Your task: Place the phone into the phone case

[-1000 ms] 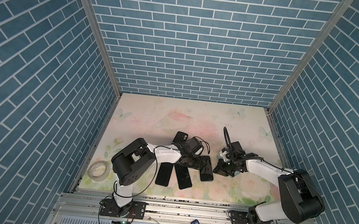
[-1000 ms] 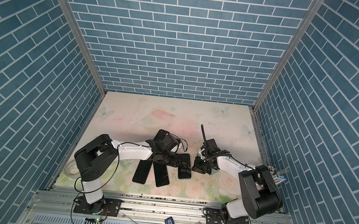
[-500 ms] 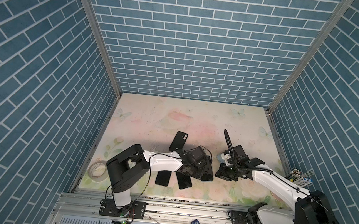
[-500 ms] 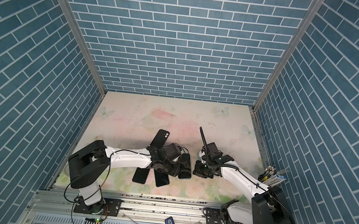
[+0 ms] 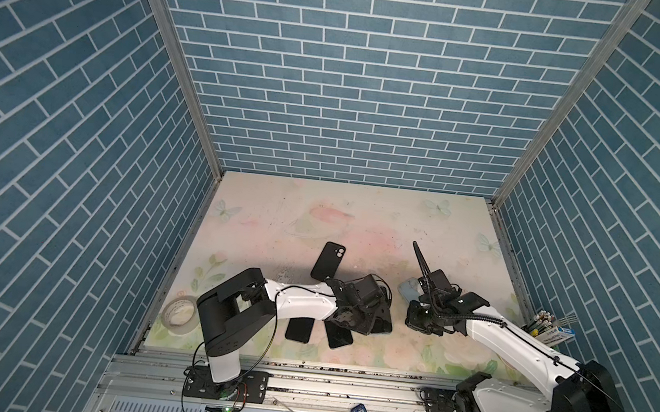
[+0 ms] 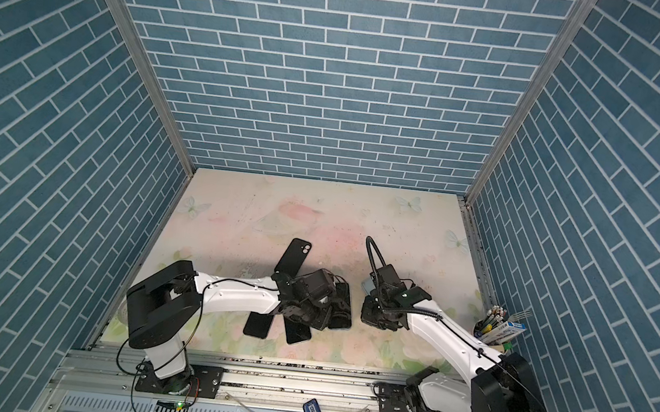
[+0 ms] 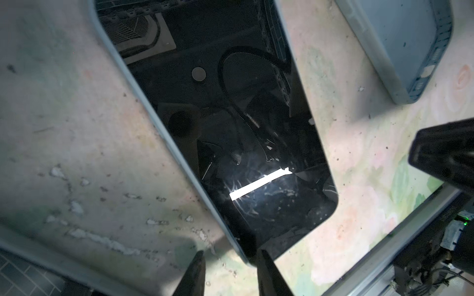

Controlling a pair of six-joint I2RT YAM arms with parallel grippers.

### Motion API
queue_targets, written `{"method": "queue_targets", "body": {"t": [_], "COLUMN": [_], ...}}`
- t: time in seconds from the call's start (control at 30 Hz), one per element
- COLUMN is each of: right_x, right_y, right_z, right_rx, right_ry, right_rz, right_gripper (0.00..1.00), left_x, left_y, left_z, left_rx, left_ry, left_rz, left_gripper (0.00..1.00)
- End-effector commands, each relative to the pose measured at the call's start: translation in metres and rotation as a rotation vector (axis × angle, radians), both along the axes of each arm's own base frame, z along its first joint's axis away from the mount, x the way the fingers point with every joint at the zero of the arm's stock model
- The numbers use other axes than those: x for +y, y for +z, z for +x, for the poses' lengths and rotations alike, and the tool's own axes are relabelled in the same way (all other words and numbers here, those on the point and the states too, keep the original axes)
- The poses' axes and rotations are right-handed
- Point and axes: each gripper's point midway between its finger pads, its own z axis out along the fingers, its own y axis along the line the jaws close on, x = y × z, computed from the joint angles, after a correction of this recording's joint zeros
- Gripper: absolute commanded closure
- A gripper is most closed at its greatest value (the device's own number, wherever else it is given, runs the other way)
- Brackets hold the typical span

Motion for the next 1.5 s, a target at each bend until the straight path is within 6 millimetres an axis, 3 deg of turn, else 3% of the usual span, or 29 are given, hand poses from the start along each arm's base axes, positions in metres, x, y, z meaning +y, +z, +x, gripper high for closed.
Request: {"method": "queue_targets", "body": {"t": [0.0, 0.33, 0.5, 0.73, 1.2, 1.47], "right_x": [-0.002, 0.041, 0.049, 0.04, 0.03, 0.012], "right_y": [-0.004, -0.005, -0.003, -0.009, -0.02, -0.018], "right_z": [0.007, -0.008, -0.014, -0.015, -0.013, -0.01], "right_rx": [0.016, 0.066, 0.055, 0.052, 0.062, 0.038], "right_ry": [-0.095, 0.116, 0.161, 0.163, 0.154, 0.181], "right_rz": [-0.015, 0.17, 0.202, 0.134, 0.059, -0.054], "right_gripper": [0.86, 0.92, 0.88, 0.84, 0.88, 0.88], "left_x": [0.001, -0.006, -0.016, -0.005, -0.001, 0.008], "left_y": [-0.004, -0.007, -0.004, -0.019, -0.024, -0.034], "left_z": [0.0, -0.001, -0.007, -0.009, -0.005, -0.004], "left_rx": [-0.01, 0.007, 0.06, 0.112, 0.12, 0.137], "left_ry": [0.004, -0.008, 0.022, 0.142, 0.167, 0.196], "left_rz": [0.01, -0.022, -0.136, -0.161, -0.174, -0.113], "left_gripper": [0.63, 0.63, 0.63, 0.66, 0.74, 0.77]}}
